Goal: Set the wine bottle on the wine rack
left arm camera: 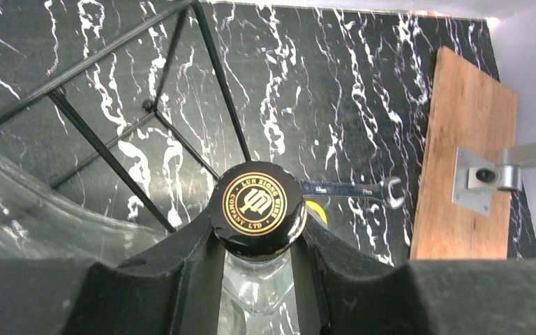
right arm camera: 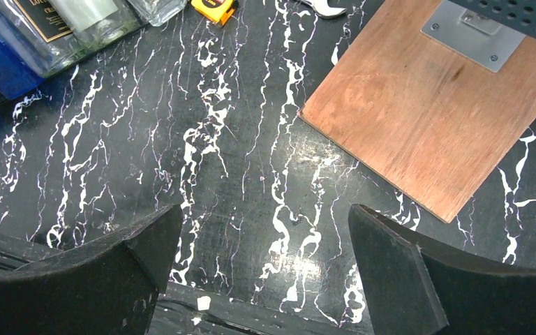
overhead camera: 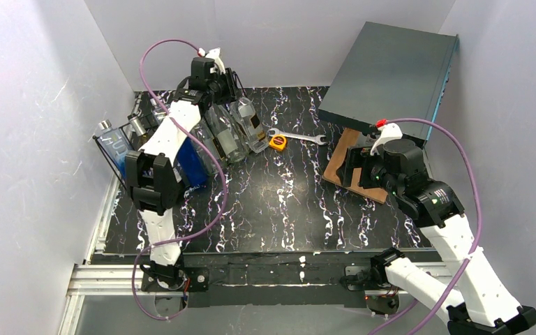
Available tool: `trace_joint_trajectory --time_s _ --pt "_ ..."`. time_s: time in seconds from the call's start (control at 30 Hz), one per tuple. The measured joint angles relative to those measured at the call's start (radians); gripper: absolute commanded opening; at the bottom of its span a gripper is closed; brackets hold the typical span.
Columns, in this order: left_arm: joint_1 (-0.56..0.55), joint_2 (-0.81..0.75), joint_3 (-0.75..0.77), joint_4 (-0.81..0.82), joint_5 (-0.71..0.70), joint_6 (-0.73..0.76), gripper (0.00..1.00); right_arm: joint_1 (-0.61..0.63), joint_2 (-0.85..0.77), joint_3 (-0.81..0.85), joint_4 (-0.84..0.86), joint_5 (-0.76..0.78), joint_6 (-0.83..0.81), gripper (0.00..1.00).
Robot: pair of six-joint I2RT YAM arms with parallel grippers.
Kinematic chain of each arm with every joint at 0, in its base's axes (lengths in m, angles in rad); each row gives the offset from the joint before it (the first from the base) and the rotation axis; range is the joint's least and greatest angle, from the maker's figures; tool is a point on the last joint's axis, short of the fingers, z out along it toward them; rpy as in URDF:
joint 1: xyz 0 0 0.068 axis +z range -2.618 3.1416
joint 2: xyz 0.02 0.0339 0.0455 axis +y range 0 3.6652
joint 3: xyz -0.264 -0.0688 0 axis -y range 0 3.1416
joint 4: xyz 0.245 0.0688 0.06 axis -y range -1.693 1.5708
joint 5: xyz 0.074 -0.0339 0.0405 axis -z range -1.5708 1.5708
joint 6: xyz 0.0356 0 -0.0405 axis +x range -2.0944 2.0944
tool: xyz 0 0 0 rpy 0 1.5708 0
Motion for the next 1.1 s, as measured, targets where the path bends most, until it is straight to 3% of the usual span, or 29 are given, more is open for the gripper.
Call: trace_joint_trajectory --time_s 0.27,0.33,0.5,0.67,1.0,1.1 --pt "0.011 0.083 0.085 0.003 -0.001 -0.013 0.00 0.000 0.000 0.000 0.000 0.001 0.000 0.98" --pt "0.013 0.096 0.098 0.003 -0.001 -0.014 0.06 0.000 0.000 0.000 0.000 0.001 0.000 0.98" --pt "0.016 0.100 0.101 0.004 -0.005 -0.014 0.09 0.000 0.008 0.000 0.001 0.001 0.000 0.98" --pt "0.019 0.104 0.101 0.012 -0.011 -0.013 0.21 0.000 0.021 -0.003 0.004 0.001 0.000 0.98" --pt "0.040 0.162 0.109 0.109 -0.008 -0.040 0.35 0.000 0.022 -0.014 0.006 0.001 0.000 0.98" --pt "0.044 0.169 0.110 0.115 -0.010 -0.042 0.46 0.000 0.022 -0.014 0.006 0.002 0.000 0.98"
